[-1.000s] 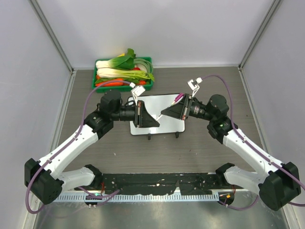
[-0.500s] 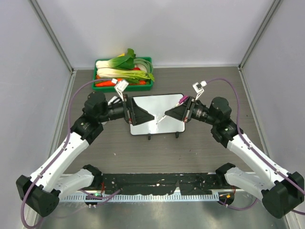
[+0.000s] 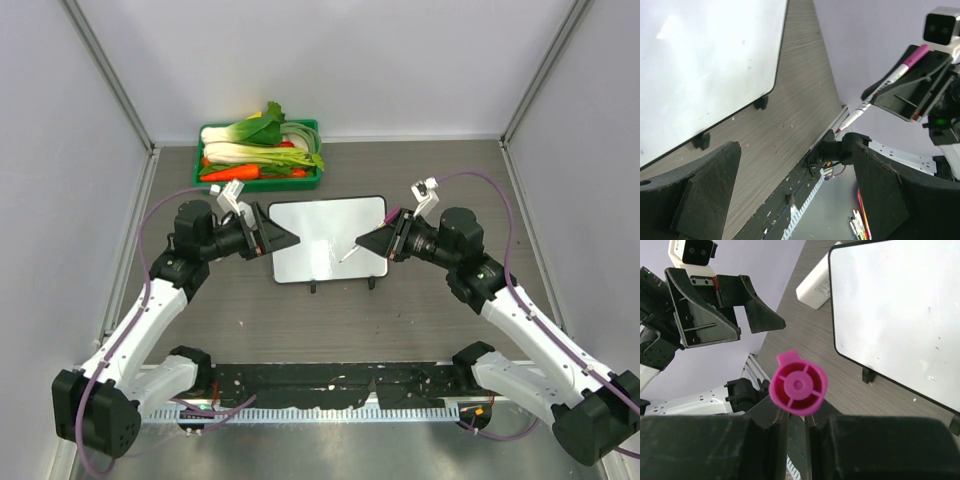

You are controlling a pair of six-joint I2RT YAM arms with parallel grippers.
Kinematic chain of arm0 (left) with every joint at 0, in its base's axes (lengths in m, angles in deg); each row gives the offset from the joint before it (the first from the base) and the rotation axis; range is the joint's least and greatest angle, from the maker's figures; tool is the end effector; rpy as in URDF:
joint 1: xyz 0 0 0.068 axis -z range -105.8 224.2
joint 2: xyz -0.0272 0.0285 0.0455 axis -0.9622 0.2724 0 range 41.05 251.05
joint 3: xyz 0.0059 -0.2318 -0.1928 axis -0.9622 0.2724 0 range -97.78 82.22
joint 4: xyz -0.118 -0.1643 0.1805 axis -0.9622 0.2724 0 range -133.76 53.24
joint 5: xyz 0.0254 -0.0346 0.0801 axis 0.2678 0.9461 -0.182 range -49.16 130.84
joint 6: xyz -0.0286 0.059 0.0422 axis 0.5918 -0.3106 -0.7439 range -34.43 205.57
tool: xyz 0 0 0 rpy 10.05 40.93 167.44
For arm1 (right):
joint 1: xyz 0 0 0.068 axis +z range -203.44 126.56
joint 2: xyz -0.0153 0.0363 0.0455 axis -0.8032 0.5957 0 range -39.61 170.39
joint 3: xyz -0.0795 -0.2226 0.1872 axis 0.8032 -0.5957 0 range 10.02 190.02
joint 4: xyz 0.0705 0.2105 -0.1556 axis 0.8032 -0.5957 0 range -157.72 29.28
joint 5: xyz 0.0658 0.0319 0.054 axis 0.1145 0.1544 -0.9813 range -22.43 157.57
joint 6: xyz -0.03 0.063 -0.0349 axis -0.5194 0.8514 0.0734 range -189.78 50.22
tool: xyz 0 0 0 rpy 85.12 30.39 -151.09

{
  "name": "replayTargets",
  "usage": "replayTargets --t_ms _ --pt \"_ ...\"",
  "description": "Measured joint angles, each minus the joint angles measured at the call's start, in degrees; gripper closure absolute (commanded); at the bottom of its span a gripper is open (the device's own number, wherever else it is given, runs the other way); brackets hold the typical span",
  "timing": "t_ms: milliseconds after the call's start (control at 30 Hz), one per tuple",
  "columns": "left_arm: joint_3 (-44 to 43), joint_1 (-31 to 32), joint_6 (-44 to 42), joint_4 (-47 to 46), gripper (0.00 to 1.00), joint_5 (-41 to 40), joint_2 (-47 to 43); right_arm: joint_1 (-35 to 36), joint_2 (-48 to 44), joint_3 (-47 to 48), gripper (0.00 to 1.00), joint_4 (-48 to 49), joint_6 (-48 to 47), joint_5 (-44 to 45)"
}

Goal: Write a sentence on the whiteboard
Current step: Move the whiteboard to the center of the board.

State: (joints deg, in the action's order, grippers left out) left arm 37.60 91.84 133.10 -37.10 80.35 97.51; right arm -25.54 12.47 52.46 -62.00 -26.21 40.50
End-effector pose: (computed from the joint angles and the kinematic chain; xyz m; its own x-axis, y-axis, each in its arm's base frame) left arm 0.2148 -0.1128 0.3249 -0.8007 -0.3425 -0.4915 0.3232 0.4439 -0.8358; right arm 0.1910 0.1356 0.3363 -0.6807 0.3341 -0.6519 -0.4725 0.4798 0.7393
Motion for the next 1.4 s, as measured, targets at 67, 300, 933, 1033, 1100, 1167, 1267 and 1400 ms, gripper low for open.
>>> replayTargets --t_ms 67,300,933,1033,1100,1167,1267,1400 --pt "0.85 -0.57 -0.07 1.97 0.04 -1.11 0.0 0.0 -0.33 -0.02 0.99 -2.03 -0.35 1.05" --pt "1.31 -0.7 -3.54 13.11 0.02 -8.15 -0.24 0.0 -4.98 -0.02 0.98 -9.86 -1.7 4.79" --pt "11.85 -0.81 -5.73 23.54 0.02 -19.41 -8.85 0.0 -20.35 -4.02 0.98 -28.09 -5.75 10.8" --pt "11.87 -0.81 -5.75 23.06 0.02 -19.89 -9.05 0.0 -22.16 -5.29 0.99 -27.76 -6.03 10.54" --pt "11.96 -0.81 -5.7 22.47 0.02 -20.24 -9.9 0.0 -22.82 -7.04 0.99 -26.99 -6.03 10.36" --pt "12.55 -0.81 -5.46 20.94 0.02 -20.72 -11.72 0.0 -23.21 -9.46 0.99 -26.23 -6.03 10.23" --pt "13.33 -0.81 -5.05 19.1 0.01 -22.01 -13.75 0.0 -22.86 -11.65 0.99 -25.24 -5.99 10.25" --pt "13.86 -0.81 -4.59 17.75 0.01 -23.76 -14.23 0.0 -20.72 -12.17 0.99 -22.14 -5.95 10.19"
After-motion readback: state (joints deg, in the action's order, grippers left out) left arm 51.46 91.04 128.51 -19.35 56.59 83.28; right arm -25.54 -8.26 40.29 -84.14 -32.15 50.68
